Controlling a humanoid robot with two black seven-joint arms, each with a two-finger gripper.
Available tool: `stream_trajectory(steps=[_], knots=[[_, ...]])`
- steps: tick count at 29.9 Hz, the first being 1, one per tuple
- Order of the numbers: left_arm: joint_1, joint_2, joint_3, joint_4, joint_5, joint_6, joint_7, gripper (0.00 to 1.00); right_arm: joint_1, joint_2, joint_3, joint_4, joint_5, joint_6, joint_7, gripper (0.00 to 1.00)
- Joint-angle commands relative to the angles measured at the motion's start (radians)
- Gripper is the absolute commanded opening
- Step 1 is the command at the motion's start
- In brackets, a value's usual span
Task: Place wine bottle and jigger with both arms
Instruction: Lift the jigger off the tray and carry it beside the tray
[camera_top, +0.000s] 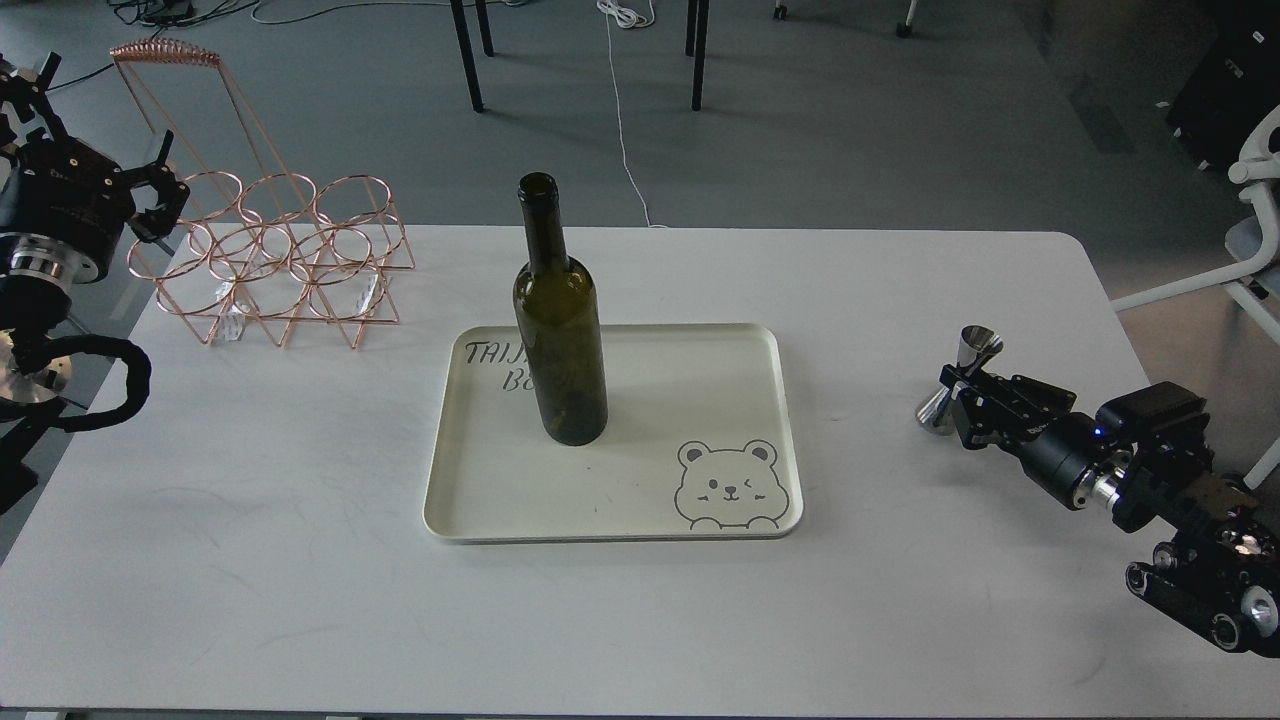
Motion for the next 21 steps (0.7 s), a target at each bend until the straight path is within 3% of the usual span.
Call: stream_trajectory(steps=[1,11,13,21], knots=[[0.0,0.002,0.0,0.0,-0.002,0.0,0.0,0.98,0.0,-0.021,0.001,0.025,-0.001,0.0,0.001,0.35],[0.0,0.008,-0.003,0.0,-0.002,0.001,-0.002,0.98,-0.002,-0.11,-0.007,0.117,-0.001,0.0,0.001,0.57],[-0.001,0.008,-0.003,0.0,-0.002,0.001,-0.002,0.98,-0.014,-0.16,-0.025,0.172,-0.001,0.0,0.004,0.63],[-0.001,0.012,-0.003,0.0,-0.002,-0.002,-0.005,0.98,-0.043,-0.355,-0.096,0.348,-0.001,0.0,0.007,0.71]])
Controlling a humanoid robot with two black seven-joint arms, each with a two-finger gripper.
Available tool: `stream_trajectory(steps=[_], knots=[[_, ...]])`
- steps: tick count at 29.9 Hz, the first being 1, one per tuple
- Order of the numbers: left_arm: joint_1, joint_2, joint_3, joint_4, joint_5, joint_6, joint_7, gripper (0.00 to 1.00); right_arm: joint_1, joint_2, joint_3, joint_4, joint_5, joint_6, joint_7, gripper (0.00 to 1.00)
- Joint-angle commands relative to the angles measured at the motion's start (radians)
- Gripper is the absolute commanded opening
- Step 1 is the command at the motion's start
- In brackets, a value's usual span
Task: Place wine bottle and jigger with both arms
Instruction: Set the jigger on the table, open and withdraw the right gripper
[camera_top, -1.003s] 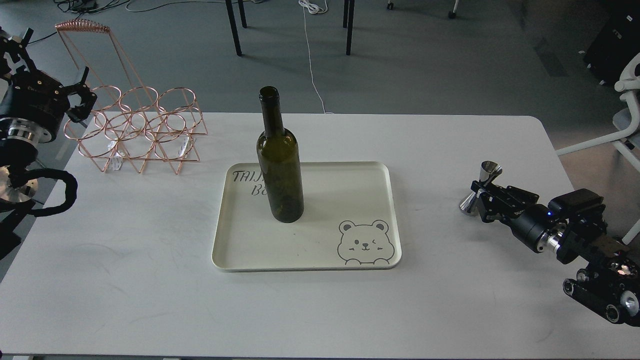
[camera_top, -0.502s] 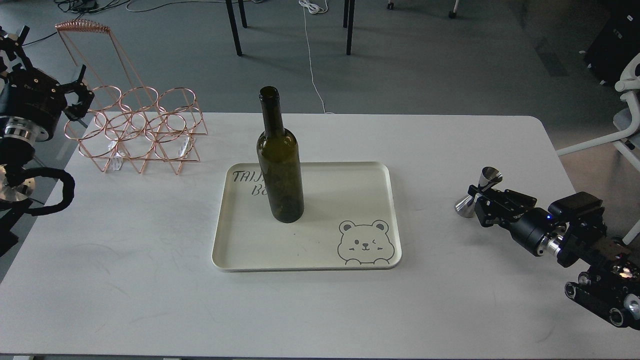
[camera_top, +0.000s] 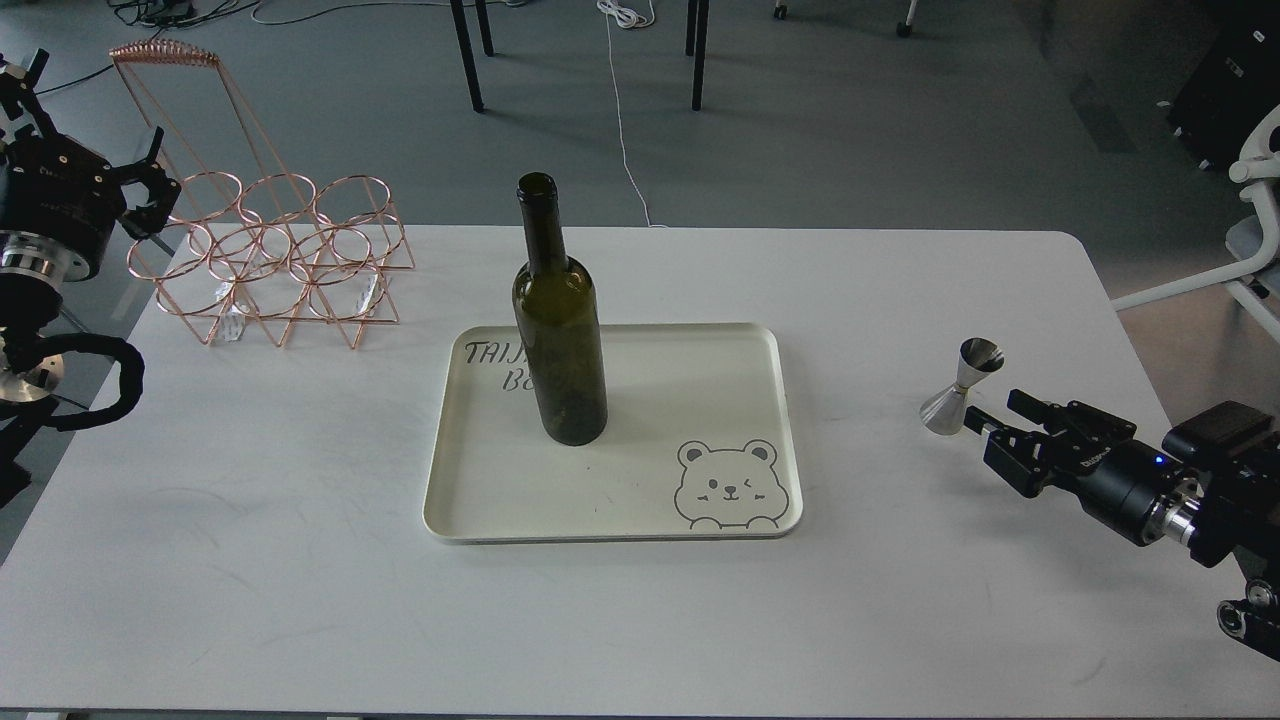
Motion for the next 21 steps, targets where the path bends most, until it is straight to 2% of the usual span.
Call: stream_trajectory(steps=[1,7,11,16,21], knots=[[0.0,0.005,0.0,0.0,-0.001,-0.001,0.0,0.98,-0.025,-0.092,-0.015,0.09,0.001,0.0,0.002,0.72],[0.0,0.003,0.0,0.0,0.0,-0.001,0.003,0.98,0.016,-0.242,0.005,0.273,0.016,0.0,0.008,0.77],[0.0,0.007,0.0,0.0,0.0,-0.003,0.003,0.98,0.116,-0.29,0.006,0.35,0.024,0.0,0.009,0.85],[0.0,0.026,0.002,0.0,0.0,-0.004,0.004,0.98,0.281,-0.273,0.006,0.347,0.114,0.0,0.008,0.96],[0.0,0.043,0.006,0.0,0.0,-0.013,0.006,0.98,0.422,-0.138,0.009,0.289,0.289,0.0,0.008,0.97]])
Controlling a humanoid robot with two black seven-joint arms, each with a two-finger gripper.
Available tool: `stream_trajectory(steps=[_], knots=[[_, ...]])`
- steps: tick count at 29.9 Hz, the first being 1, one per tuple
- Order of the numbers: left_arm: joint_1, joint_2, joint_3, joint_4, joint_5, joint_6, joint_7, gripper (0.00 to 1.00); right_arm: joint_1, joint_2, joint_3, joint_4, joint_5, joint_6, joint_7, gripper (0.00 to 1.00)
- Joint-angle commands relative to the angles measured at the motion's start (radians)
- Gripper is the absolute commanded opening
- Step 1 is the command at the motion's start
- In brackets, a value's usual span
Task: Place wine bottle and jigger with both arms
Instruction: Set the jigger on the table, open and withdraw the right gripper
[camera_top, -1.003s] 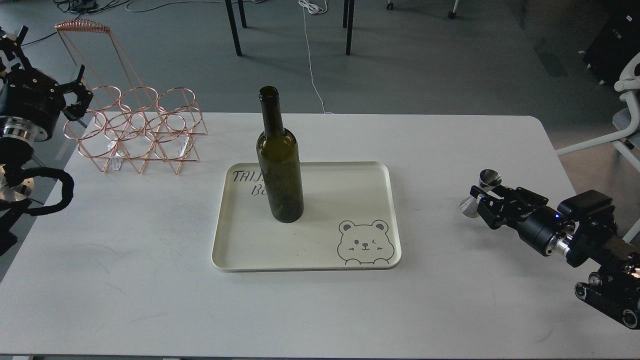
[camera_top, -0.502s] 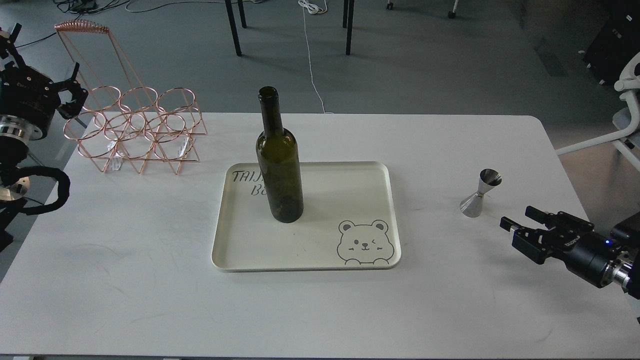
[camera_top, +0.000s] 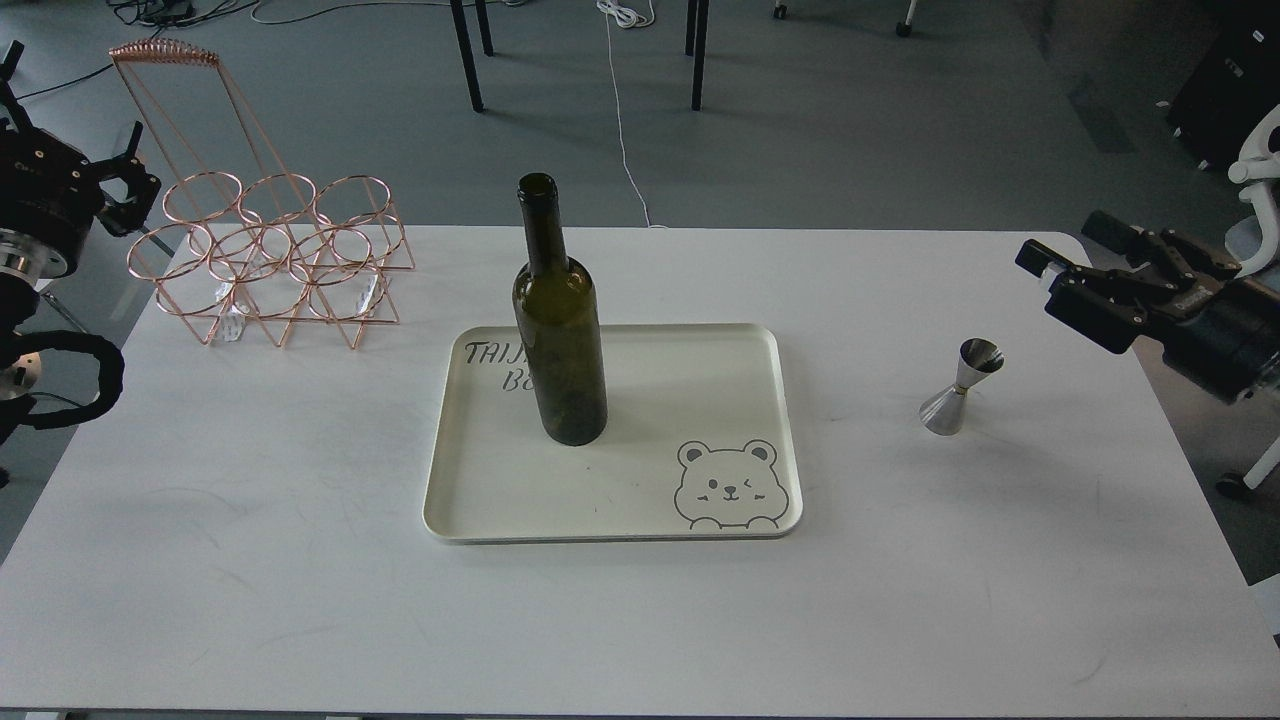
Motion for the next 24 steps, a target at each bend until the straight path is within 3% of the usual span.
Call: stream_trajectory(steps=[1,7,17,24], knots=[[0.002,0.011,0.005,0.002,0.0,-0.007,0.004,0.98,0.115,0.104,0.002,-0.069,0.128,0.0,0.0,0.97],[0.006,0.062,0.016,-0.058,0.003,-0.007,0.007,0.98,0.181,0.258,0.055,-0.236,0.428,0.008,0.0,0.97],[0.02,0.261,0.051,-0.331,0.006,0.0,0.012,0.98,0.165,0.379,0.249,-0.434,0.899,0.298,0.0,0.97],[0.014,0.441,0.108,-0.602,0.161,0.013,0.012,0.98,0.077,0.396,0.322,-0.503,1.283,0.534,0.0,0.97]])
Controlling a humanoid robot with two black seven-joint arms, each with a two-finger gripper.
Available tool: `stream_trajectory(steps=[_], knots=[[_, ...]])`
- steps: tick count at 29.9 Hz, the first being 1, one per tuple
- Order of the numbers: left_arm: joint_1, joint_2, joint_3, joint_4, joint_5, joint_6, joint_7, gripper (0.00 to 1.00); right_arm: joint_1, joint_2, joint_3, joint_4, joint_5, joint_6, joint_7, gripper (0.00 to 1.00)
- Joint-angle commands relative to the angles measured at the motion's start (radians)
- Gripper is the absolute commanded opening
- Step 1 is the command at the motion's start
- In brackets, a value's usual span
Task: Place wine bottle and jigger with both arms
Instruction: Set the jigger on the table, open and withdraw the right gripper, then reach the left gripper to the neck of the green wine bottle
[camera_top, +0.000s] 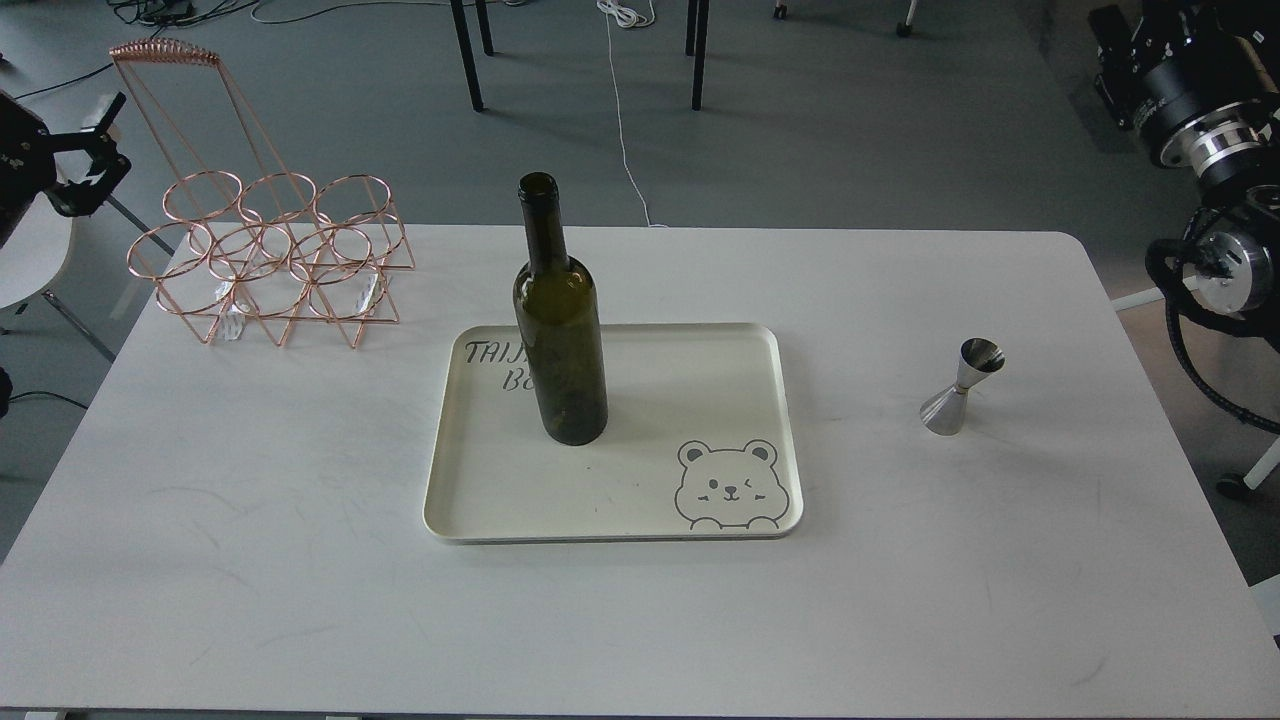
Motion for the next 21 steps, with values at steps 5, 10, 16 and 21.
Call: stream_trajectory(steps=[5,10,16,21], knots=[[-0.003,0.179,0.0,-0.33,0.402,0.11,-0.008,0.97,-0.114,0.003,0.133,-0.088,0.257,0.242,0.0,0.97],[-0.016,0.203,-0.009,-0.448,0.818,0.213,-0.008,0.97,-0.172,0.003,0.207,-0.09,0.26,0.3,-0.001,0.97],[-0.05,0.106,-0.023,-0.494,1.355,0.307,-0.01,0.97,-0.186,-0.003,0.233,-0.09,0.26,0.308,-0.001,0.97],[-0.053,-0.024,-0.016,-0.488,1.734,0.425,-0.01,0.97,-0.186,-0.003,0.25,-0.088,0.261,0.311,0.0,0.97]])
